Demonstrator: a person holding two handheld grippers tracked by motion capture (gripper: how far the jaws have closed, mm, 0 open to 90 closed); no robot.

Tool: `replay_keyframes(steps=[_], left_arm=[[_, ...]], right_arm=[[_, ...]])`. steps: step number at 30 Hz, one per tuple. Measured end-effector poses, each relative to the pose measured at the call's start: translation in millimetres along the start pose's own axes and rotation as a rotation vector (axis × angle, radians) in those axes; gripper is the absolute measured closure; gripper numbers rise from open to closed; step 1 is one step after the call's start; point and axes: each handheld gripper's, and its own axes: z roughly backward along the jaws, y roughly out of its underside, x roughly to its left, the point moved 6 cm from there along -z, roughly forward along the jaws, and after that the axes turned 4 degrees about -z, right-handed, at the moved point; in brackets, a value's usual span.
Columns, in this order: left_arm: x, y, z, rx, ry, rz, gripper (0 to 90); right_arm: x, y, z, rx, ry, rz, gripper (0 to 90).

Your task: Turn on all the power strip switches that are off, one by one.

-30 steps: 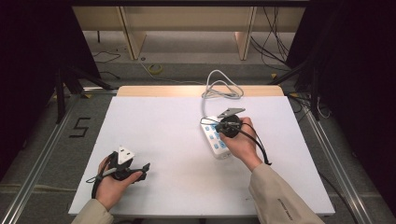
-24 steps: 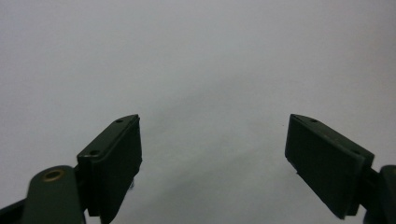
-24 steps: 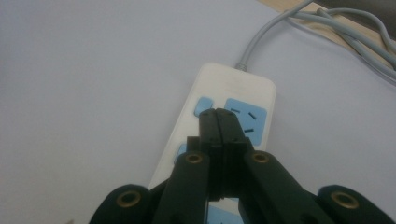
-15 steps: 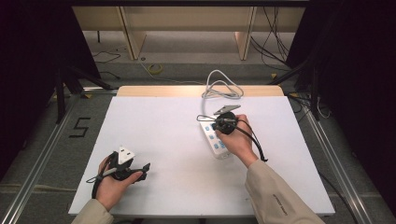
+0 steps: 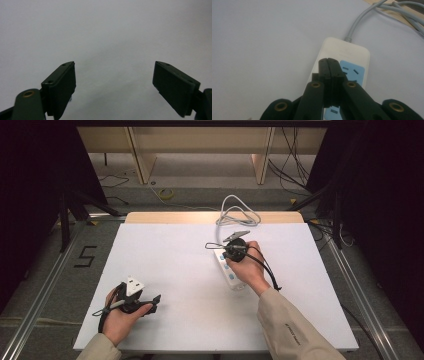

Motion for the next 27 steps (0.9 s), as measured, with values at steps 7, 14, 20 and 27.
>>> replay_keyframes(steps=[7, 14, 20, 27], left_arm=[[0.4, 0.0, 0.4, 0.001, -0.001, -0.002, 18.7], [0.4, 0.1, 0.3, 0.001, 0.000, -0.004, 18.7], [0.7, 0.4, 0.4, 0.002, 0.000, -0.004, 18.7], [0.7, 0.5, 0.3, 0.003, 0.001, -0.006, 18.7]], right_arm=[[-0.6, -0.6, -7.6, 0.014, 0.004, -0.001, 90.0], [-1.2, -3.8, -14.9, 0.021, 0.004, -0.005, 90.0], [-2.7, -7.4, -21.8, 0.030, 0.008, -0.011, 90.0], [-1.9, -5.9, -29.6, 0.045, 0.005, -0.018, 90.0]])
